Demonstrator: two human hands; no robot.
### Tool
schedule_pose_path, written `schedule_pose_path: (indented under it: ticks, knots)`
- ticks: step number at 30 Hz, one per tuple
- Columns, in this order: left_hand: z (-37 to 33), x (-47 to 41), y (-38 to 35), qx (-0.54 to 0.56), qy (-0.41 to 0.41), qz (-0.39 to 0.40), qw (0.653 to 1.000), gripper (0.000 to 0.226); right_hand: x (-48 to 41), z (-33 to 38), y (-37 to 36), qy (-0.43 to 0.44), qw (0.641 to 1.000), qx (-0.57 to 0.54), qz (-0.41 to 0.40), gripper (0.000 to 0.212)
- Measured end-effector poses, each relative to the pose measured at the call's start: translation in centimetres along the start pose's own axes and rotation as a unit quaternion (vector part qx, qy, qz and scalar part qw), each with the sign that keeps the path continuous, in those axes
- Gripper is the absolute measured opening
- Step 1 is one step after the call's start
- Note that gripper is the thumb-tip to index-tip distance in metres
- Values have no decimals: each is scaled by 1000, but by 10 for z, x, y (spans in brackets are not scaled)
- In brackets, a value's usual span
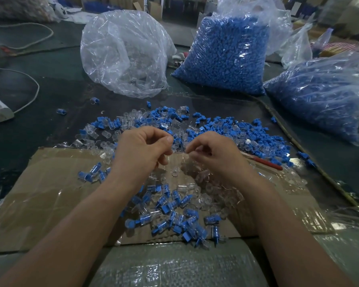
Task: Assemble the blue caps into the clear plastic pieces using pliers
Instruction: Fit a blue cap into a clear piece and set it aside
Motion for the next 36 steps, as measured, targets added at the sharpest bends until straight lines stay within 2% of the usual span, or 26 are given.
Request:
schedule_pose_path:
  ticks: [3,5,11,17,22,29,33,36]
  knots:
    - [3,0,-8,36,25,46,998,12,10,8,8,52,989,-136,-16,27]
    - [4,1,-14,45,35,84,995,13,12,13,5,75,984,-164,-6,29]
    - [6,0,-14,55,34,92,994,14,11,15,-1,84,981,-176,11,28]
    - [6,-2,-9,111,42,100,988,19,13,18,0,96,981,-170,15,30]
    - [6,-1,-10,99,38,106,989,18,14,19,2,105,974,-198,16,30]
    - [2,2,-15,61,26,110,992,14,13,12,3,73,969,-234,-2,25]
    - [0,1,-12,56,11,99,993,17,12,8,6,56,958,-277,-43,20]
    - [2,0,-11,74,18,84,994,15,12,5,9,45,958,-276,-65,28]
Point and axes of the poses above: each hand's wrist, its own x-axis away from the middle knuckle, its own y-axis out of the back of the hand, z = x × y, the point moved 6 cm from there along -x, towards the middle knuckle, and after that the axes turned 7 degrees about z, right-handed, at the moved point
